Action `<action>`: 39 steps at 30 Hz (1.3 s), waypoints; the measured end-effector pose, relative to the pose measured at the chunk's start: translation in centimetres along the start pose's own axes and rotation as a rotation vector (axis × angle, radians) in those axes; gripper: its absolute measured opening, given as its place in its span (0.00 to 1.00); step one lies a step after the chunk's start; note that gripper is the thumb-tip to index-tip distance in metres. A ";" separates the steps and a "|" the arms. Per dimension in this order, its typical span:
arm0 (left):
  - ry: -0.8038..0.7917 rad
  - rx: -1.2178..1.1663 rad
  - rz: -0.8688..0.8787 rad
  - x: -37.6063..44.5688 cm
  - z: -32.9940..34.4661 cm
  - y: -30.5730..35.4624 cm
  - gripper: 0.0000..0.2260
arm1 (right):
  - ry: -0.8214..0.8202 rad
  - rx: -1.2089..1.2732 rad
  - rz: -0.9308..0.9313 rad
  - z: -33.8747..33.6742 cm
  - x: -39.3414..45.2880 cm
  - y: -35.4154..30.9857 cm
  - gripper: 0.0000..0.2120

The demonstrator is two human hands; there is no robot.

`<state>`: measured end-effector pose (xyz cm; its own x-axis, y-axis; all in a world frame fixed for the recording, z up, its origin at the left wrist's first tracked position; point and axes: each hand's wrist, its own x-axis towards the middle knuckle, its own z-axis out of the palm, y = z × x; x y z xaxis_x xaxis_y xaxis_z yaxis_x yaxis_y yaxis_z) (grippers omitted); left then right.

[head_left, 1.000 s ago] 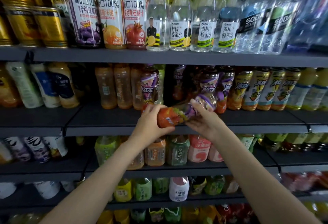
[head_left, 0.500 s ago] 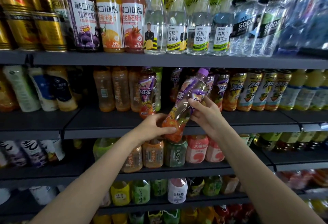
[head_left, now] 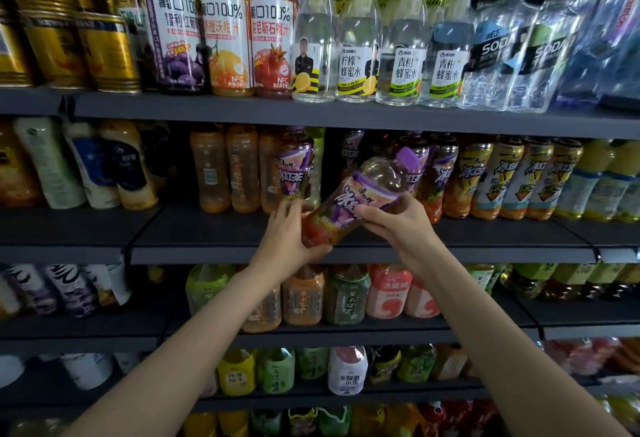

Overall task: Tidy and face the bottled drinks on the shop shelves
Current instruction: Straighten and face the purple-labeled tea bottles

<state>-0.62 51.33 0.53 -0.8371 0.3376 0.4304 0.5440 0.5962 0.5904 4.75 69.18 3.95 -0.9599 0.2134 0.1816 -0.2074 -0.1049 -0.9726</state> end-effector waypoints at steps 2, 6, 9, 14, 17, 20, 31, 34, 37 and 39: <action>-0.060 -0.040 -0.007 0.0 0.4 -0.1 0.35 | -0.078 -0.119 -0.080 0.2 -0.2 -0.5 0.22; -0.080 -0.168 -0.033 -0.4 0.7 0.2 0.35 | -0.181 -0.238 -0.166 0.9 -0.3 -1.2 0.23; -0.046 -0.238 -0.047 -0.3 0.3 0.5 0.32 | -0.176 -0.302 -0.195 1.8 0.2 -1.3 0.23; -0.015 -0.391 -0.144 -0.5 -0.9 -0.3 0.27 | -0.153 -0.490 -0.259 4.1 1.9 -1.3 0.33; 0.084 -0.378 -0.175 0.4 -2.4 -1.7 0.27 | -0.194 -0.399 -0.220 4.7 3.0 -1.4 0.28; 0.202 -0.273 -0.249 1.2 -3.7 -3.3 0.28 | -0.137 -0.411 -0.103 3.5 4.6 -0.1 0.19; 0.268 -0.033 -0.440 6.0 -1.8 -6.2 0.28 | 0.159 -0.752 -0.033 0.7 10.4 5.7 0.24; 0.292 0.014 -0.488 7.1 -0.7 -6.7 0.31 | 0.278 -0.755 -0.103 0.6 12.5 6.4 0.28; 0.336 0.059 -0.490 7.4 0.2 -7.0 0.32 | 0.353 -0.718 -0.083 1.1 15.2 7.4 0.32; 0.349 0.073 -0.482 7.6 0.5 -7.3 0.33 | 0.375 -0.711 -0.034 1.5 17.3 7.8 0.34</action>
<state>-10.98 49.87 -0.89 -0.9136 -0.2353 0.3315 0.0918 0.6751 0.7320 -13.74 70.59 -0.32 -0.8021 0.5304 0.2746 0.0555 0.5240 -0.8499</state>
